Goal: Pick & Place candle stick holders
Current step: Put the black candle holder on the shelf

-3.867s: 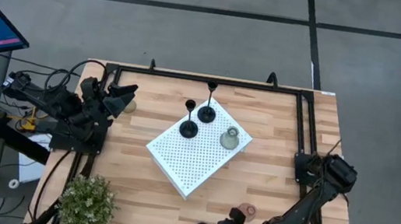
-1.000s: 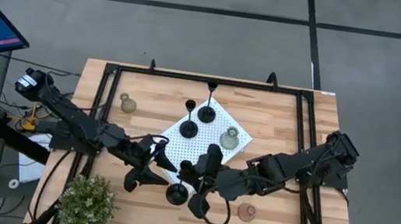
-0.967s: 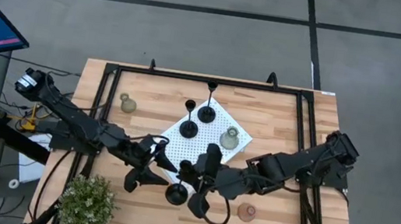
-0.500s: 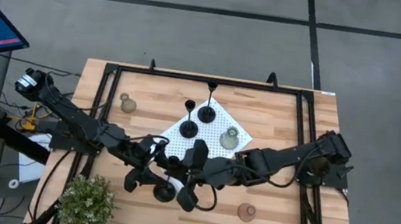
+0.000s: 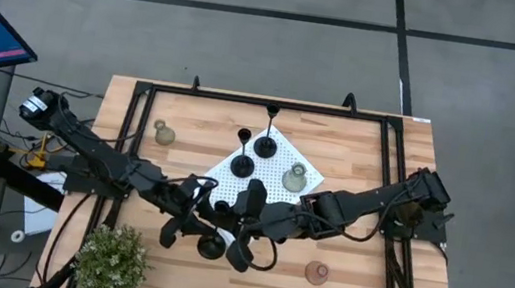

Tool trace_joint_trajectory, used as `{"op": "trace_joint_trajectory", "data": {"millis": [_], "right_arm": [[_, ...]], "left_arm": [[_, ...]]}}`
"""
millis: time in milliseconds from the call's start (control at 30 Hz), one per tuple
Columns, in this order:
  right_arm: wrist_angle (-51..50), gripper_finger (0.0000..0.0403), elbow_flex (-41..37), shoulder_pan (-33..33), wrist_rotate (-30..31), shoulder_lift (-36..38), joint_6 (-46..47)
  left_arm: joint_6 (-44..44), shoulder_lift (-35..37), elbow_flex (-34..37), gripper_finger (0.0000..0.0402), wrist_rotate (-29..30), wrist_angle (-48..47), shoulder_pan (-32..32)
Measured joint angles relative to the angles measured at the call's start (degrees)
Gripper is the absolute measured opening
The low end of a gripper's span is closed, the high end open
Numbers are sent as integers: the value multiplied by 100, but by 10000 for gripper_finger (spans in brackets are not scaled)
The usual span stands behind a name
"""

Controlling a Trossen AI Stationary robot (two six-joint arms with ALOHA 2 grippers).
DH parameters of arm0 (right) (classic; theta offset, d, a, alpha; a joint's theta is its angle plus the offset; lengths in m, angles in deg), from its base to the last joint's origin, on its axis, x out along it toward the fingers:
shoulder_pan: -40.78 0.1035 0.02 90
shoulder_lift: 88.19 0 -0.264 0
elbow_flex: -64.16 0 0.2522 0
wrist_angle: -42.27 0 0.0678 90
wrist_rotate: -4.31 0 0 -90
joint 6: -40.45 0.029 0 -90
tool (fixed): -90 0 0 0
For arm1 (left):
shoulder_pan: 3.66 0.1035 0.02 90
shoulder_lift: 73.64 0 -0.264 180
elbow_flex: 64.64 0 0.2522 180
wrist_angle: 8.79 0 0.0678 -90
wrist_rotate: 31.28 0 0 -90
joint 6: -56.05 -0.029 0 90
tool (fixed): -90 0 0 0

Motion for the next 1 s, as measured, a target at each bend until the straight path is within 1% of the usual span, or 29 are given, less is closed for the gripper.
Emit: {"op": "trace_joint_trajectory", "data": {"millis": [200, 233, 333, 433, 600, 800, 900, 1000], "right_arm": [[-53, 24, 0, -2, -19, 1, 19], [-52, 24, 0, -2, -61, 2, 38], [-48, 24, 0, -7, -70, -24, 70], [-70, 39, 0, -7, -89, -37, 70], [-153, 90, 0, -6, -222, -37, 48], [-542, 163, -2, 212, -244, 191, 74], [-824, 190, 2, 392, -282, 330, 333], [-1116, 202, 0, 581, -260, 398, 541]], "left_arm": [[-32, 2, 0, 25, -71, 17, -2], [-52, 2, 0, 17, -83, 21, -2], [-56, 2, 0, 17, -86, 14, -4], [-74, 0, 2, 12, -85, -15, -4], [-96, 6, 2, 12, 5, 6, -2], [-298, 110, 0, 12, 195, 40, -1], [-543, 278, 4, 12, 448, -51, 9], [-878, 564, 4, 12, 788, -167, 5]]}}
